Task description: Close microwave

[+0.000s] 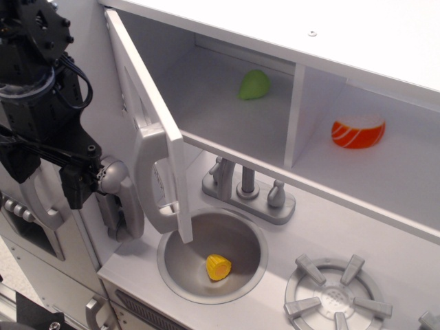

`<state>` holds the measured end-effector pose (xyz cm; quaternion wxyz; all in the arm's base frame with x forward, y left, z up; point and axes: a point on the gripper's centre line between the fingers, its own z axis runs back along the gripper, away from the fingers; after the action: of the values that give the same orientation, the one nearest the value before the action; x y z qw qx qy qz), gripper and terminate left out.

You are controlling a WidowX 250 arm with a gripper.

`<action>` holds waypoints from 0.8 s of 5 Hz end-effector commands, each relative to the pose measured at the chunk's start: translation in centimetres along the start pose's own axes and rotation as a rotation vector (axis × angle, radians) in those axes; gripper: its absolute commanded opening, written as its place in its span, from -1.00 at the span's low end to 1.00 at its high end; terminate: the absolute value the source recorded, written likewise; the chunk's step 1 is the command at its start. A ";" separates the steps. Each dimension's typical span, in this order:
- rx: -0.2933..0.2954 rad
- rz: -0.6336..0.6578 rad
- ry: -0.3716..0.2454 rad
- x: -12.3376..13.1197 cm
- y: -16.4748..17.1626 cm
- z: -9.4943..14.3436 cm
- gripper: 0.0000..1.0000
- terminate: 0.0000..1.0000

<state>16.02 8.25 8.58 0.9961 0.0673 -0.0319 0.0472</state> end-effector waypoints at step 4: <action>-0.068 0.090 -0.027 4.9 -2.7 -0.4 1.00 -1.00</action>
<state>20.68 5.95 7.47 0.9943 0.0304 -0.0370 0.0951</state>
